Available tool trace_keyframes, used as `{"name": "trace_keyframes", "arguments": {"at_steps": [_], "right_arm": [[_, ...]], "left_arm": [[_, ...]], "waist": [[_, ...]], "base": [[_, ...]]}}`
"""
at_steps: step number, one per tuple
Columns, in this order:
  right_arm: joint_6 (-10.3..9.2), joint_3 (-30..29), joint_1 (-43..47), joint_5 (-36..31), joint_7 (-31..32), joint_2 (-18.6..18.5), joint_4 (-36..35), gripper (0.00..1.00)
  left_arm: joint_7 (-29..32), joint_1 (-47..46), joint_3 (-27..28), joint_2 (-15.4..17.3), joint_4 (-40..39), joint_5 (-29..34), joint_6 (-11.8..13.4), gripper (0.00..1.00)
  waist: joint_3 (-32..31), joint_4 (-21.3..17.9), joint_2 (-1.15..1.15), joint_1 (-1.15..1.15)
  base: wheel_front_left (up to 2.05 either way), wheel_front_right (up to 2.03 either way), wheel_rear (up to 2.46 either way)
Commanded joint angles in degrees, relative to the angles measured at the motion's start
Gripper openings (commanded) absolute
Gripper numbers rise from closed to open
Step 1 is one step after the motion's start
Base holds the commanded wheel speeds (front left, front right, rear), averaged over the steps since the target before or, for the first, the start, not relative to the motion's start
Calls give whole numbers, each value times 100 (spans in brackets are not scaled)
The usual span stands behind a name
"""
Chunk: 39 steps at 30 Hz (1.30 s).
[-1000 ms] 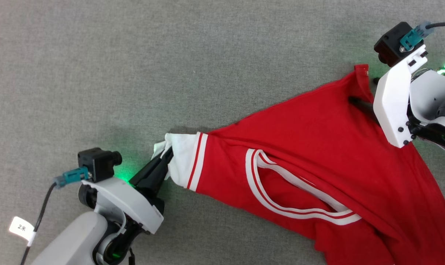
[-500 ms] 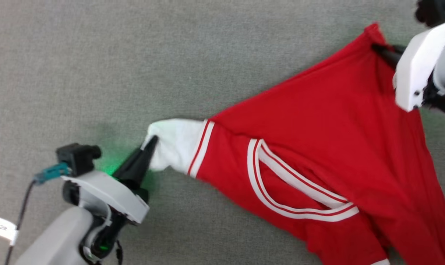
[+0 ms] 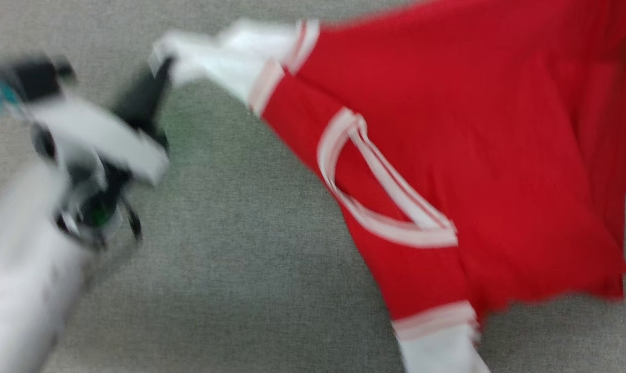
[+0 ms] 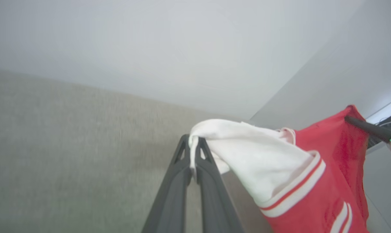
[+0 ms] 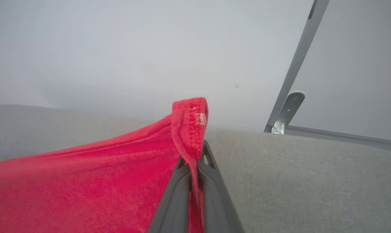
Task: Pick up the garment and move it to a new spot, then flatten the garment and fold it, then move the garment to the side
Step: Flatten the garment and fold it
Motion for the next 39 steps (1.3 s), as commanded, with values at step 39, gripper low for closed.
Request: {"name": "trace_keyframes", "arguments": {"at_steps": [39], "right_arm": [[-12, 140, -1921, -591, -1797, 631, 2057, 0]], "left_arm": [[-630, -3229, -301, -408, 2232, -749, -337, 0]], "waist": [[-38, -477, 0, 0]], "base": [[0, 0, 0]]}}
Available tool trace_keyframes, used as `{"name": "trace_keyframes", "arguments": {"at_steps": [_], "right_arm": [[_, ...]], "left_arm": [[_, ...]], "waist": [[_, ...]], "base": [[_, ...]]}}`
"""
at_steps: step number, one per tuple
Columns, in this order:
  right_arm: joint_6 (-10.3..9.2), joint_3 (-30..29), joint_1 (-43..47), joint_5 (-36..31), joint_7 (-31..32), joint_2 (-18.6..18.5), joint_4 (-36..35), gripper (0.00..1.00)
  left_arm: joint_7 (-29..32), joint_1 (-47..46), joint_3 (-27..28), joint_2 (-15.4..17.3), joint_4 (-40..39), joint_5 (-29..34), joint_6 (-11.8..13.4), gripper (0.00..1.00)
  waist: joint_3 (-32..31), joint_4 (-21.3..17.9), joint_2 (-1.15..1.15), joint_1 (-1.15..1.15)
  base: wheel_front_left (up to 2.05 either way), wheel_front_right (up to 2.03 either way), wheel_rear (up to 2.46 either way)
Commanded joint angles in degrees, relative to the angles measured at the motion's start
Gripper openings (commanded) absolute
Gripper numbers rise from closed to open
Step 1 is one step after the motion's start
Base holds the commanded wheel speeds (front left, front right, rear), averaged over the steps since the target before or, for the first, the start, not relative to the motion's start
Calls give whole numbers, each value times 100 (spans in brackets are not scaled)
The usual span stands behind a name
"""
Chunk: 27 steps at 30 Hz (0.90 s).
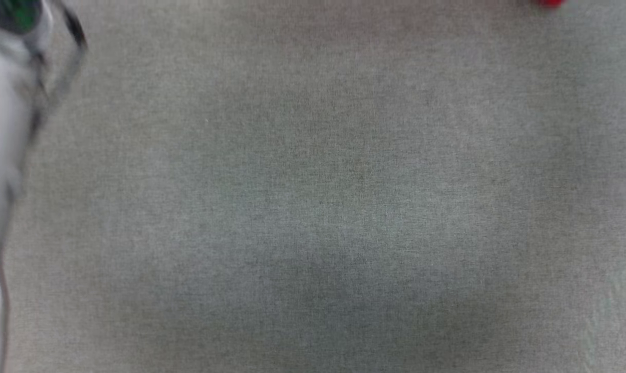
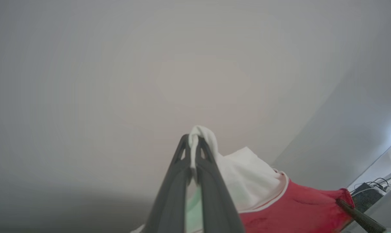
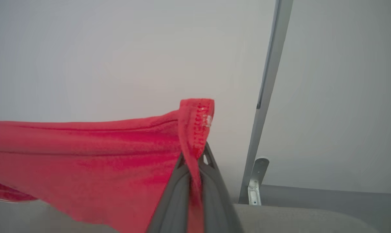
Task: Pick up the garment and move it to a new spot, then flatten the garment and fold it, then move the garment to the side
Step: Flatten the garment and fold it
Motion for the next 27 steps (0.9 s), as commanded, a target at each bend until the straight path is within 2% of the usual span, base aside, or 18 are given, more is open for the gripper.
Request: {"name": "trace_keyframes", "arguments": {"at_steps": [1, 2, 7, 13, 19, 27], "right_arm": [[-17, 154, 341, 197, 76, -116, -187, 0], [-17, 154, 341, 197, 76, -116, -187, 0], [-13, 560, 1404, 707, 264, -406, -1055, 0], [-13, 524, 2797, 1133, 499, -759, -2289, 0], [-13, -22, 4258, 1181, 833, -976, -3465, 0], [-13, -935, 6034, 943, 1497, -866, -5077, 0]], "left_arm": [[-65, 467, -40, 115, -268, -150, -11, 0], [-65, 467, -40, 115, -268, -150, -11, 0], [-316, 1919, -156, 372, -1196, -477, -12, 0], [-594, 3569, -19, 548, -2165, -589, 9, 0], [-653, 5122, 452, 585, -3085, -574, 168, 0], [-654, 6870, 1020, 576, -4417, -180, 367, 0]], "waist": [[-145, 21, 0, 0], [-145, 21, 0, 0], [-372, 28, 0, 0], [-563, 8, 0, 0], [-729, -56, 0, 0], [-951, -31, 0, 0]], "base": [[0, 0, 0], [0, 0, 0], [0, 0, 0], [0, 0, 0], [0, 0, 0], [0, 0, 0]]}}
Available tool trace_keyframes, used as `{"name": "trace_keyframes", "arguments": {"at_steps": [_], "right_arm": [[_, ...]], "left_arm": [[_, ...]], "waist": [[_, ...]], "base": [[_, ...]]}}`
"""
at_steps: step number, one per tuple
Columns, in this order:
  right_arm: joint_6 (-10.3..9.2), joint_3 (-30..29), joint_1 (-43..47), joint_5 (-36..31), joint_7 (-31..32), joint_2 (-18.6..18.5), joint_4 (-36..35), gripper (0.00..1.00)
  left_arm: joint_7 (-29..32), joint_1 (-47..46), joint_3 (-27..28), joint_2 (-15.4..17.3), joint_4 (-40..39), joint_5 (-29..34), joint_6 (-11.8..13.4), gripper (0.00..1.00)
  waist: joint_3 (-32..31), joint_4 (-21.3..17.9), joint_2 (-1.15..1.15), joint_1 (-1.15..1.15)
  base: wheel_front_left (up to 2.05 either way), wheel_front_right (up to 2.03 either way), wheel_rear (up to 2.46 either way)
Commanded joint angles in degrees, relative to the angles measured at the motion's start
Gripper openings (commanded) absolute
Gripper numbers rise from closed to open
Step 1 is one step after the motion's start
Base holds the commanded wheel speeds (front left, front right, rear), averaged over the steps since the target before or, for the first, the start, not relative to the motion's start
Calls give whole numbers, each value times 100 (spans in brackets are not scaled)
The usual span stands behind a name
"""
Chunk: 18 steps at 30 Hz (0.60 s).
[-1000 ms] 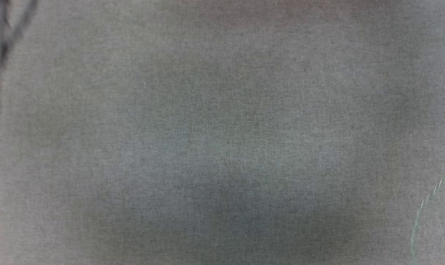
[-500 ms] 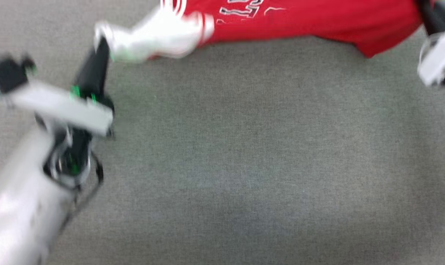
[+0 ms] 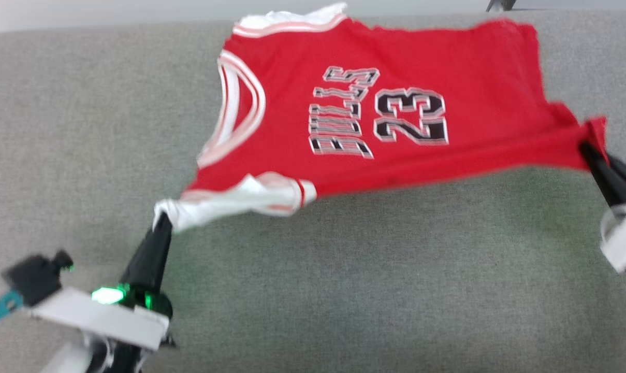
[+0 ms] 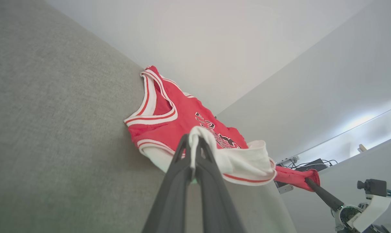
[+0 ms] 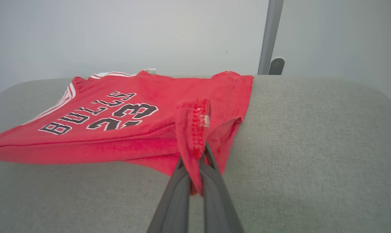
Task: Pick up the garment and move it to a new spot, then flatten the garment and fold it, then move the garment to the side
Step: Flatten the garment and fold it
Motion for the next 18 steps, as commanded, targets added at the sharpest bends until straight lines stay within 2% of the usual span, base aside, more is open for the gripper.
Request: {"name": "trace_keyframes", "arguments": {"at_steps": [1, 6, 12, 18], "right_arm": [[-8, -161, 210, -91, 54, -7, -114, 0], [-8, -720, 1217, -219, 446, 278, -979, 0], [-8, -1238, 2016, -368, 777, 585, -1760, 0], [-8, -1464, 2300, -432, 1069, 767, -2232, 0]], "left_arm": [[-22, 163, 59, 15, -102, 35, 77, 0], [-22, 904, 306, -24, -860, 192, 373, 0], [-23, 1753, 417, 32, -1552, 313, 730, 0], [33, 1927, 424, 88, -1904, 381, 829, 0]], "waist": [[-56, 38, 0, 0], [-92, 68, 0, 0], [-111, 15, 0, 0], [-62, 10, 0, 0]], "base": [[0, 0, 0], [0, 0, 0], [0, 0, 0], [0, 0, 0]]}}
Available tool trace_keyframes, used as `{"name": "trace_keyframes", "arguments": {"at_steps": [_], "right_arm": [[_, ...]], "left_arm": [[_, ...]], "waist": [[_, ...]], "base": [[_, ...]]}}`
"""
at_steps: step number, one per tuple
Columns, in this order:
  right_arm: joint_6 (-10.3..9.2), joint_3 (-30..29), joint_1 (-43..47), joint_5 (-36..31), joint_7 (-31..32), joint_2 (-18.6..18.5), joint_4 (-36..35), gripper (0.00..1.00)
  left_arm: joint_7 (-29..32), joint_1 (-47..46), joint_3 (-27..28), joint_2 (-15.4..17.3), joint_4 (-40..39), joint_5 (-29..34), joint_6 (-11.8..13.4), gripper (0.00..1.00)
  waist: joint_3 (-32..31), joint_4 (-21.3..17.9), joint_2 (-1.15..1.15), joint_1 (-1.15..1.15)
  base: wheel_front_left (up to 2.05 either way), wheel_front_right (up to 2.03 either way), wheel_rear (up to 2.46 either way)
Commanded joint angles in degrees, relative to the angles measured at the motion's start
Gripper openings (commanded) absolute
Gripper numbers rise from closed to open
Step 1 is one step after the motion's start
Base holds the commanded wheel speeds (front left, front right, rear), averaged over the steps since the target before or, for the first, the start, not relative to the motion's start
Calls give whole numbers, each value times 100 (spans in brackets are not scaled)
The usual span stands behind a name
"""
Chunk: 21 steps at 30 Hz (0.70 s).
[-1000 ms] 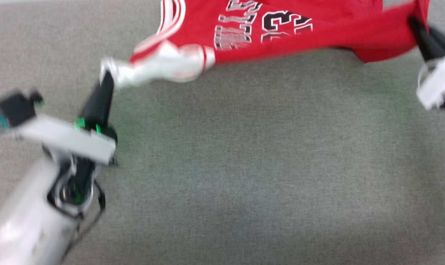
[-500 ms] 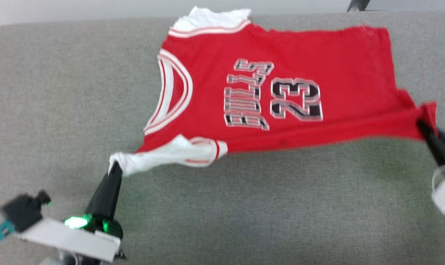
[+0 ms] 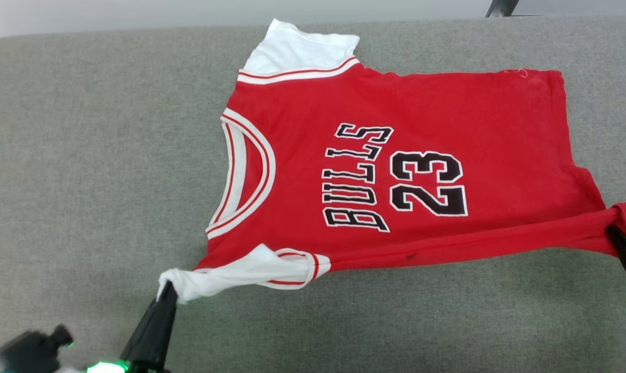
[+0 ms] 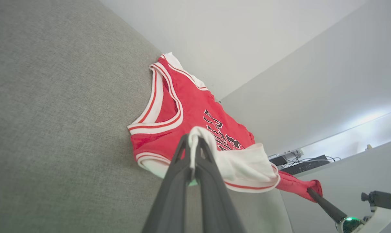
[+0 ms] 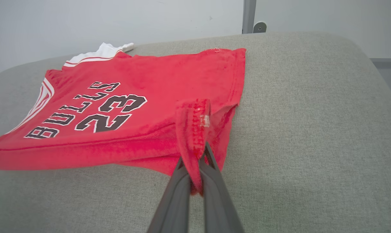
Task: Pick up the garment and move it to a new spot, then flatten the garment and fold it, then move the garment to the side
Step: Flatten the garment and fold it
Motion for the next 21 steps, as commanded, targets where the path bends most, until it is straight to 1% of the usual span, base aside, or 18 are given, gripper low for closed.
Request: {"name": "trace_keyframes", "arguments": {"at_steps": [1, 2, 3, 4, 6, 8, 10, 14, 17, 21], "right_arm": [[-8, -51, -18, -45, 29, 23, 6, 0], [-8, -53, -77, -37, 57, 40, 53, 0], [-8, -44, -149, -37, 87, 36, 93, 0], [-8, -34, -227, -67, 89, 12, 157, 0], [-8, 41, -376, -71, 110, 8, 340, 0], [-8, 104, -599, -89, 115, 1, 541, 0], [-8, 153, -831, -118, 105, -14, 786, 0], [-8, 220, -1300, -140, -15, -35, 1246, 0], [-8, 249, -1566, -183, -101, -32, 1549, 0], [-8, 350, -1823, -307, -243, -32, 1834, 0]], "left_arm": [[49, -164, -20, 101, 47, 173, 22, 0], [120, -291, -101, 163, 131, 324, 54, 0], [180, -413, -187, 122, 171, 353, 23, 0], [230, -584, -248, 12, 231, 306, -50, 0], [362, -921, -340, 44, 483, 404, -94, 0], [455, -1323, -419, -117, 734, 380, -184, 0], [547, -1692, -489, -194, 1014, 405, -300, 0], [533, -2412, -517, -420, 1651, 507, -459, 0], [422, -2872, -485, -594, 2218, 611, -415, 0], [381, -3292, -526, -747, 2825, 688, -542, 0]], "waist": [[23, 1, 0, 0], [35, 4, 0, 0], [73, -3, 0, 0], [110, -1, 0, 0], [180, -7, 0, 0], [287, -10, 0, 0], [413, -21, 0, 0], [622, -31, 0, 0], [744, -24, 0, 0], [860, -51, 0, 0]], "base": [[0, 0, 0], [0, 0, 0], [0, 0, 0], [0, 0, 0], [0, 0, 0], [0, 0, 0], [0, 0, 0], [0, 0, 0], [0, 0, 0], [0, 0, 0]]}}
